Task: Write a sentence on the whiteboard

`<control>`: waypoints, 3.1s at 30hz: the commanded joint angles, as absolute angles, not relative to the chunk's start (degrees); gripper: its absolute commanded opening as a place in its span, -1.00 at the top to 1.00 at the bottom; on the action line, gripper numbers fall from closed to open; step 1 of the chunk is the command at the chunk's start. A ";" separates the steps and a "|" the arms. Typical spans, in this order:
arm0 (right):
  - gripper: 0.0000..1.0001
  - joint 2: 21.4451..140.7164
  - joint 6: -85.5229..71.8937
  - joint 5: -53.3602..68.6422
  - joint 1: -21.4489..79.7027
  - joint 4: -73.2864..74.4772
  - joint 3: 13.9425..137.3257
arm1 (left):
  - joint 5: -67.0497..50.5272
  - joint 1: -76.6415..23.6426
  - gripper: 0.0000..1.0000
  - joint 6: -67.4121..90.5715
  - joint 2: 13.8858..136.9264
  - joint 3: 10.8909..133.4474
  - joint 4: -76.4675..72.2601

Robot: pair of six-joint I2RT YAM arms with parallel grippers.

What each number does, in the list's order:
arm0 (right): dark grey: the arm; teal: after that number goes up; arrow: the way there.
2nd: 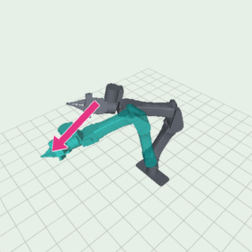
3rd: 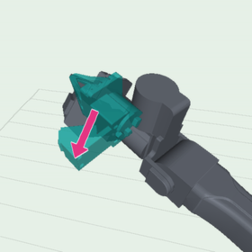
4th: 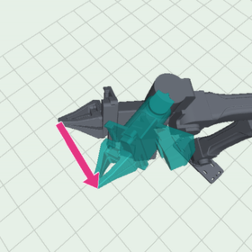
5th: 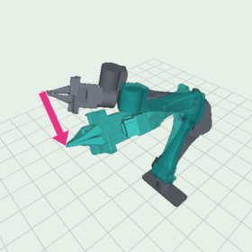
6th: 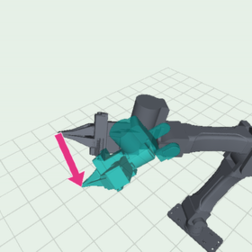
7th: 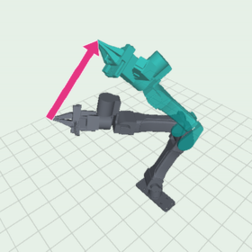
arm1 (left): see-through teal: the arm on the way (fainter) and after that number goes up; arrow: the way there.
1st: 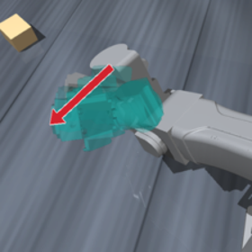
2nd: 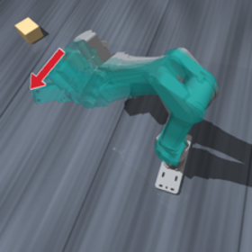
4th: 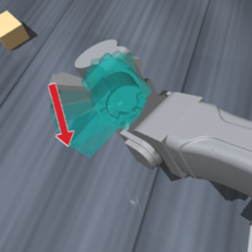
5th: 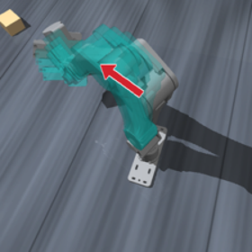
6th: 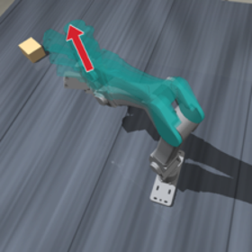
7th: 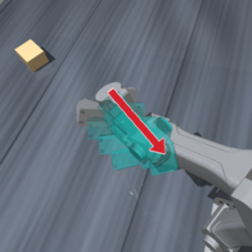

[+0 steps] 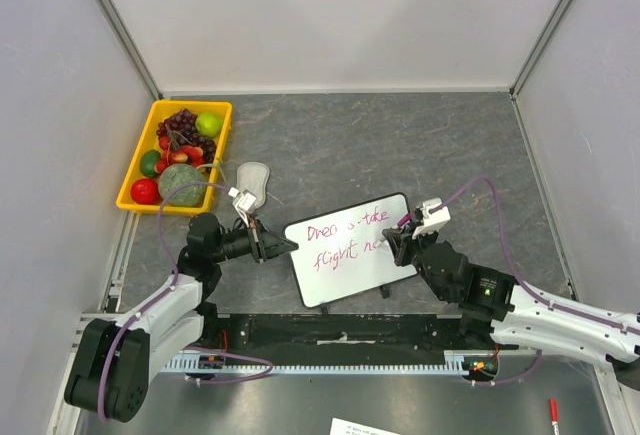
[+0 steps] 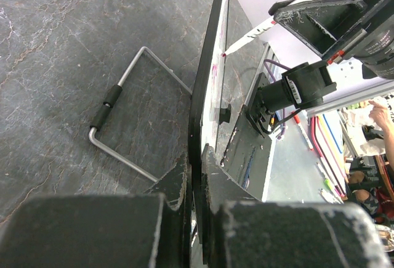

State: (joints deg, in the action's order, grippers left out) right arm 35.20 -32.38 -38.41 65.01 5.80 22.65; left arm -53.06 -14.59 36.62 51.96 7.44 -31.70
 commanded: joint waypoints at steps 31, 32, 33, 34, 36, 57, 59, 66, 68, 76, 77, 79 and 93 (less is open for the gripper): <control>1.00 34.99 -30.59 -38.85 64.69 2.90 26.19 | -52.29 -14.68 0.96 32.25 51.68 7.47 -32.61; 1.00 34.55 -30.59 -38.93 64.69 2.90 26.02 | -52.38 -14.68 0.96 32.17 51.68 7.47 -32.69; 1.00 33.93 -30.59 -39.28 64.69 3.16 25.93 | -52.30 -14.68 0.96 32.17 51.68 7.47 -32.78; 1.00 33.58 -30.59 -39.72 64.69 3.34 25.75 | -52.29 -14.68 0.96 32.25 51.77 7.47 -32.78; 1.00 32.87 -30.59 -40.86 64.69 3.95 25.49 | -52.38 -14.68 0.96 32.17 51.68 7.47 -32.70; 1.00 35.07 -31.73 -44.38 64.51 5.71 22.59 | -52.38 -14.68 0.96 32.17 51.86 7.47 -32.96; 1.00 35.24 -32.25 -43.95 64.42 6.24 22.15 | -52.47 -14.68 0.96 32.26 51.77 7.38 -32.87; 1.00 33.40 -34.63 -43.07 64.42 10.10 21.53 | -52.38 -14.59 0.96 32.26 51.94 7.47 -32.87; 1.00 32.79 -35.33 -42.72 64.42 11.42 21.45 | -52.47 -14.68 0.96 32.17 51.86 7.47 -32.96; 1.00 33.84 -35.51 -43.50 64.42 11.69 21.88 | -52.47 -14.68 0.96 32.25 51.86 7.47 -32.87; 1.00 34.10 -35.25 -43.85 64.42 11.69 22.15 | -52.38 -14.68 0.96 32.26 51.86 7.38 -32.87; 1.00 33.93 -34.72 -44.73 64.42 11.51 23.11 | -52.47 -14.68 0.96 32.26 51.77 7.38 -32.87; 1.00 34.10 -31.46 -48.25 64.34 8.35 25.84 | -52.38 -14.68 0.96 32.26 51.59 7.38 -32.87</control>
State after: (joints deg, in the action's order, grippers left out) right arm 33.78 -32.77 -45.19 64.69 9.56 23.53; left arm -53.06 -14.61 36.62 51.96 7.44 -31.73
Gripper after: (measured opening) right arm 0.069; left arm 0.051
